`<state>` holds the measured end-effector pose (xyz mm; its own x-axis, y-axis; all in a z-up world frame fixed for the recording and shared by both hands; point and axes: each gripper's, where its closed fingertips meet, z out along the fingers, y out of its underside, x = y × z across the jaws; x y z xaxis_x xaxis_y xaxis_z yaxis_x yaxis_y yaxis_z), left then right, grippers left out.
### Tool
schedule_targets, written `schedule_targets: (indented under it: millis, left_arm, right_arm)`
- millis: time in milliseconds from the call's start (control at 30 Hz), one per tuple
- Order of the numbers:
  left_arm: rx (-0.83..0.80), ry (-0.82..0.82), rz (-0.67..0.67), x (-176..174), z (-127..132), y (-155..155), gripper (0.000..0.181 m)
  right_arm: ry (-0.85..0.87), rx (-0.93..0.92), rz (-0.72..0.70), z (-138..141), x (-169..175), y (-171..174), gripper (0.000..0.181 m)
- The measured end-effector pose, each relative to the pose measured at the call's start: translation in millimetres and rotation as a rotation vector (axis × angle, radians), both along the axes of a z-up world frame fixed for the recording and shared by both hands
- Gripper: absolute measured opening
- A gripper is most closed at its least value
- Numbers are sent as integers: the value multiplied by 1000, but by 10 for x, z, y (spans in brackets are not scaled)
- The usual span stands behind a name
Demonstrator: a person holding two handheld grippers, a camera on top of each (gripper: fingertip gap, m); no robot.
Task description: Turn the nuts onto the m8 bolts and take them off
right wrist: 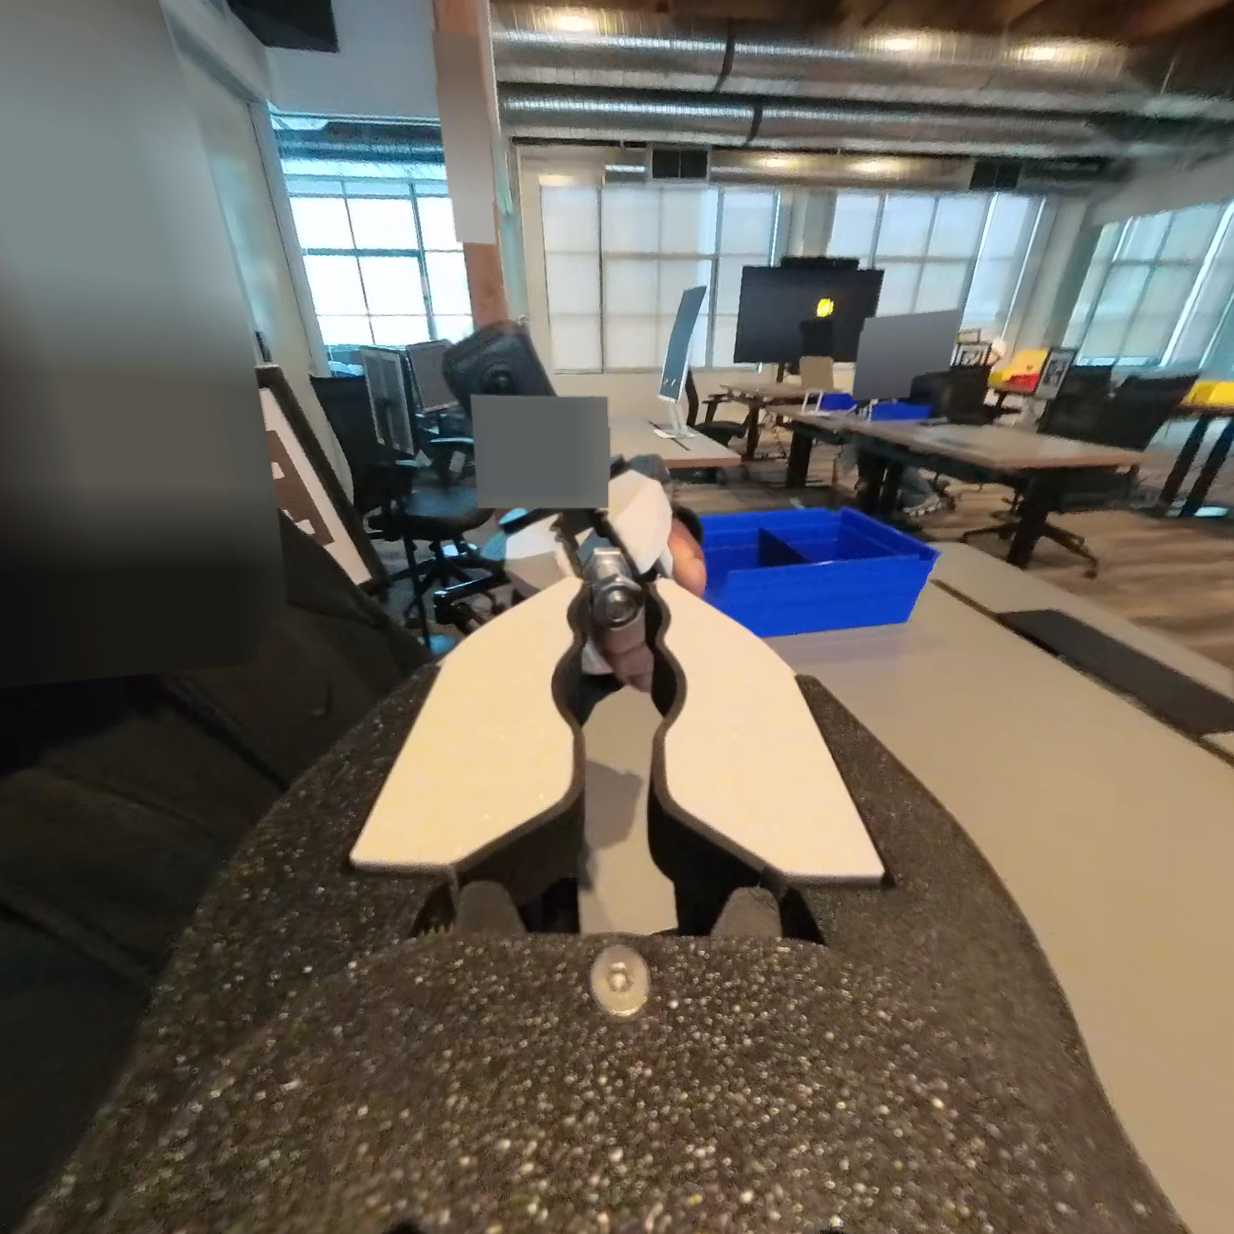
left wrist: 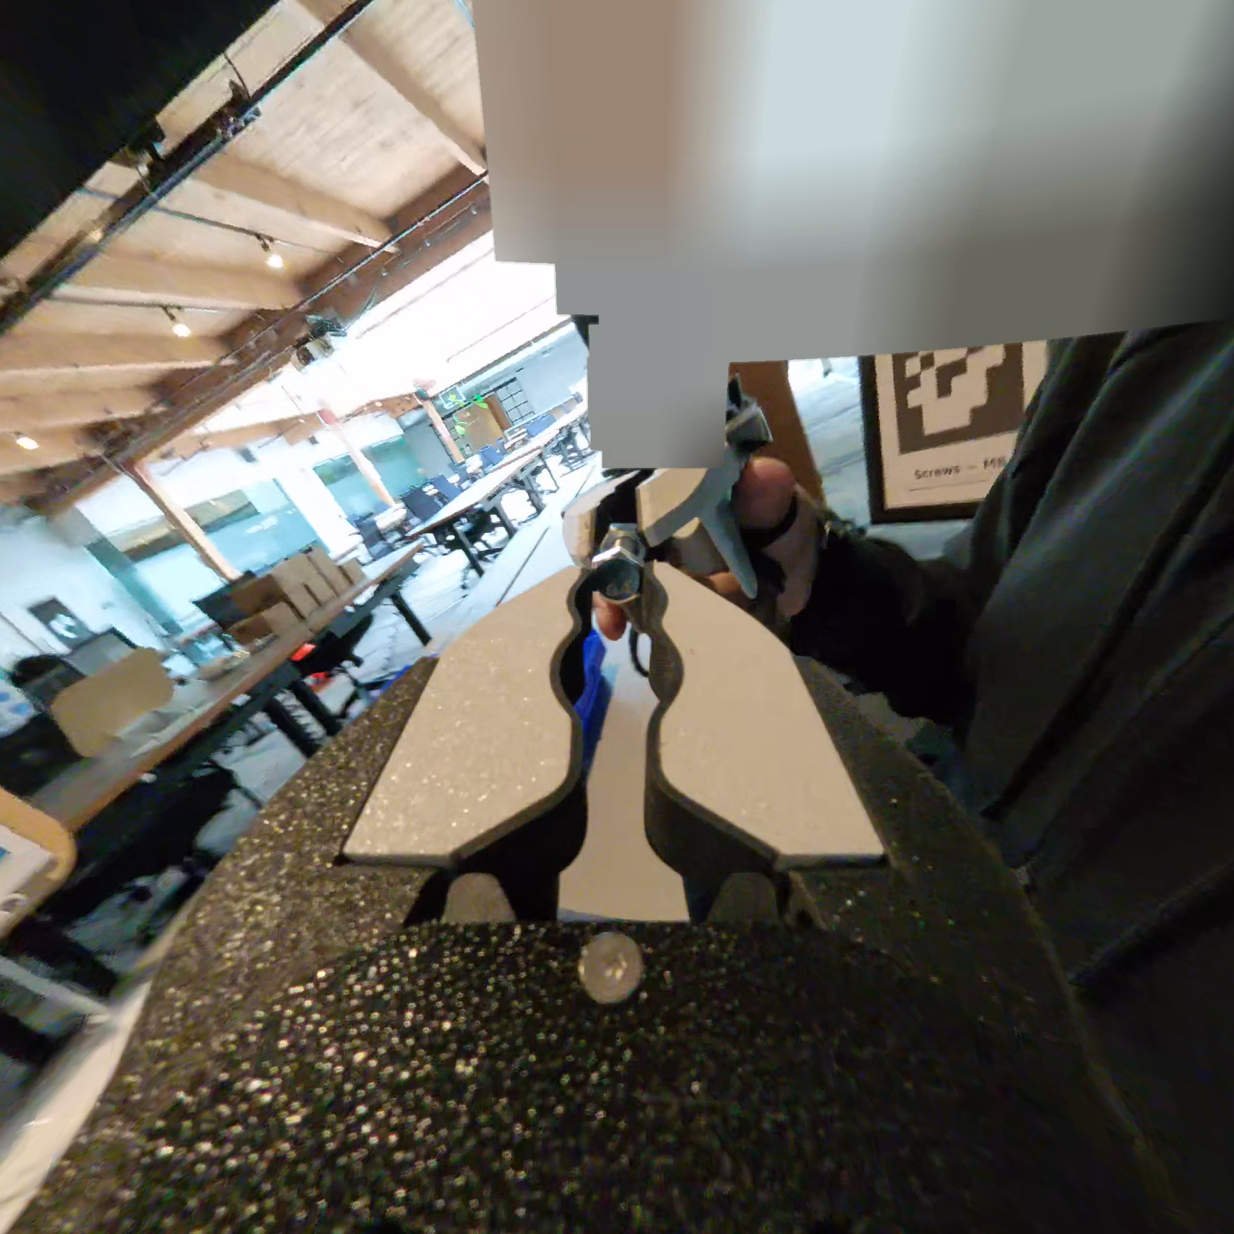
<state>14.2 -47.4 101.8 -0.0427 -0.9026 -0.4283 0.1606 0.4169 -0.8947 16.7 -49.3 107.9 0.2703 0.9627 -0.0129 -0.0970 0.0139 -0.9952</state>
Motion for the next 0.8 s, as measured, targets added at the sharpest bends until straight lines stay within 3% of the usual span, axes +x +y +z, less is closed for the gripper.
schedule_targets:
  millis: [133, 233, 367, 433, 600, 700, 800]
  left_arm:
    - [-176, -10, -73, -26, 46, 4, 13]
    - [-312, 27, -97, -36, 22, 39, 13]
    - [-449, 44, -162, -62, 7, 8, 13]
    - [-485, 51, -161, -64, -7, 7, 13]
    - [-354, 39, 5, -73, -55, 79, 14]
    - [-165, 22, 138, -102, -64, 101, 14]
    - [-166, -1, 176, -141, -40, 119, 14]
  right_arm:
    - [-49, 168, -71, 42, 1, -9, 31]
    - [-100, 304, -118, 53, -2, -20, 32]
    - [-191, 425, -168, -7, -37, 28, 30]
    - [-222, 433, -166, -52, -64, 53, 18]
    - [-199, 260, -99, -86, -95, 110, 15]
    - [-96, -33, 61, -103, -129, 114, 15]
    - [-49, -89, 156, -97, -166, 128, 15]
